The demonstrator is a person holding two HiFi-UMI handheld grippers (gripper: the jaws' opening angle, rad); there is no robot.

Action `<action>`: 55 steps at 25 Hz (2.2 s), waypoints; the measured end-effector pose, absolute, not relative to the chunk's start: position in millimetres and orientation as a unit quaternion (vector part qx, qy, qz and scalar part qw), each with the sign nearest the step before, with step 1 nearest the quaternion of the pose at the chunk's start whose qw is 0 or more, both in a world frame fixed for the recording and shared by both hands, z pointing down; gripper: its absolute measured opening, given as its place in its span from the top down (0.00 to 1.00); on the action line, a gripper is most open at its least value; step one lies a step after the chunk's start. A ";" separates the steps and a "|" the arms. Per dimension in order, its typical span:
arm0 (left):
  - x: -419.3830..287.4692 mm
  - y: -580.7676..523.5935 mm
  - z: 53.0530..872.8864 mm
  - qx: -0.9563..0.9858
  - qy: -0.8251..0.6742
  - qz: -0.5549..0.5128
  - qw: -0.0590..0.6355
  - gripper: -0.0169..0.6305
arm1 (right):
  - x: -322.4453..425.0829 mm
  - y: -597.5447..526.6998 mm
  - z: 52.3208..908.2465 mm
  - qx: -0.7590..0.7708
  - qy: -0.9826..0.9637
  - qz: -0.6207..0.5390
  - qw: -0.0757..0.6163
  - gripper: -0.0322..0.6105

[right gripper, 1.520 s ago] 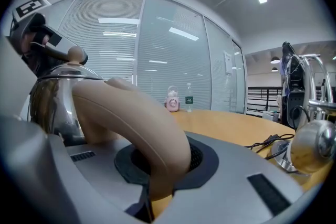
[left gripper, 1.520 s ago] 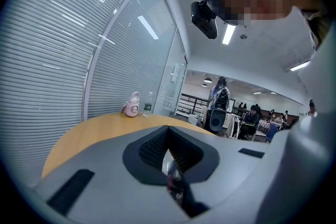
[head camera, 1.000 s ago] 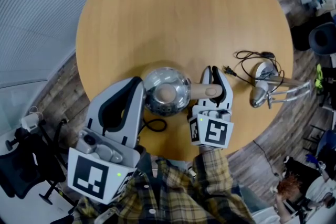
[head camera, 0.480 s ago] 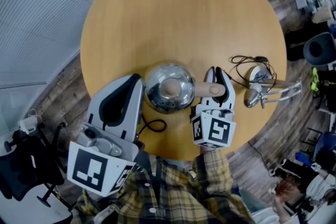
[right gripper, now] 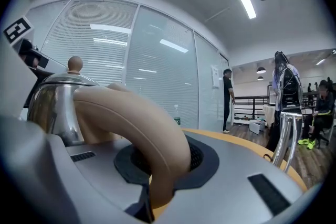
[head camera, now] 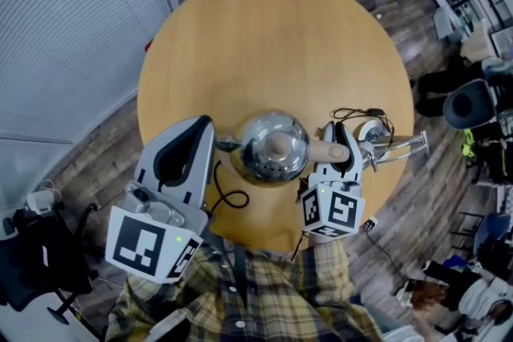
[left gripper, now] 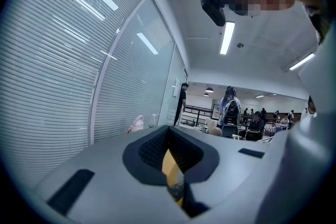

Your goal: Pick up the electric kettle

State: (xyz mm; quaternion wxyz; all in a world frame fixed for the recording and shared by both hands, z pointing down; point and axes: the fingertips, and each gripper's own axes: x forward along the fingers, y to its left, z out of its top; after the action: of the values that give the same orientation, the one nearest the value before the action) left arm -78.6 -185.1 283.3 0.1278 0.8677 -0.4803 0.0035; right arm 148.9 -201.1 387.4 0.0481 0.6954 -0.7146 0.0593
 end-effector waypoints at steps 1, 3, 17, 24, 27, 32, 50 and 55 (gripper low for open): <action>-79.5 -185.9 276.4 0.868 -0.481 -0.002 0.119 0.97 | 149.4 -200.6 380.9 0.696 -0.715 0.057 0.044 0.84; -80.9 -185.7 264.0 0.869 -0.482 -0.014 0.109 0.97 | 151.1 -198.9 367.6 0.696 -0.715 0.052 0.037 0.84; -82.4 -155.5 221.3 0.878 -0.470 -0.027 0.080 0.97 | 176.6 -144.8 310.7 0.694 -0.715 0.047 0.063 0.84; -82.0 -142.5 227.5 0.882 -0.462 -0.025 0.088 0.97 | 185.6 -110.5 298.0 0.701 -0.708 0.054 0.065 0.84; -78.9 -144.1 229.4 0.883 -0.460 -0.023 0.091 0.97 | 191.4 -106.9 294.1 0.703 -0.706 0.051 0.066 0.84; -69.2 -137.7 226.1 0.884 -0.460 -0.023 0.085 0.97 | 205.4 -96.3 291.3 0.710 -0.700 0.047 0.064 0.84; -75.5 -141.7 233.3 0.884 -0.458 -0.014 0.088 0.97 | 188.7 -105.4 292.0 0.707 -0.703 0.051 0.063 0.84; -76.3 -141.3 234.8 0.884 -0.458 -0.014 0.089 0.97 | 186.1 -107.1 291.4 0.702 -0.707 0.052 0.064 0.84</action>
State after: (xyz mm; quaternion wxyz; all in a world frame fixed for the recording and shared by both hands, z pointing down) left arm -76.3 -141.3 234.8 0.0890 0.8842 -0.4584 -0.0142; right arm 186.1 -107.1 291.4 0.0638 0.7022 -0.7073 0.0516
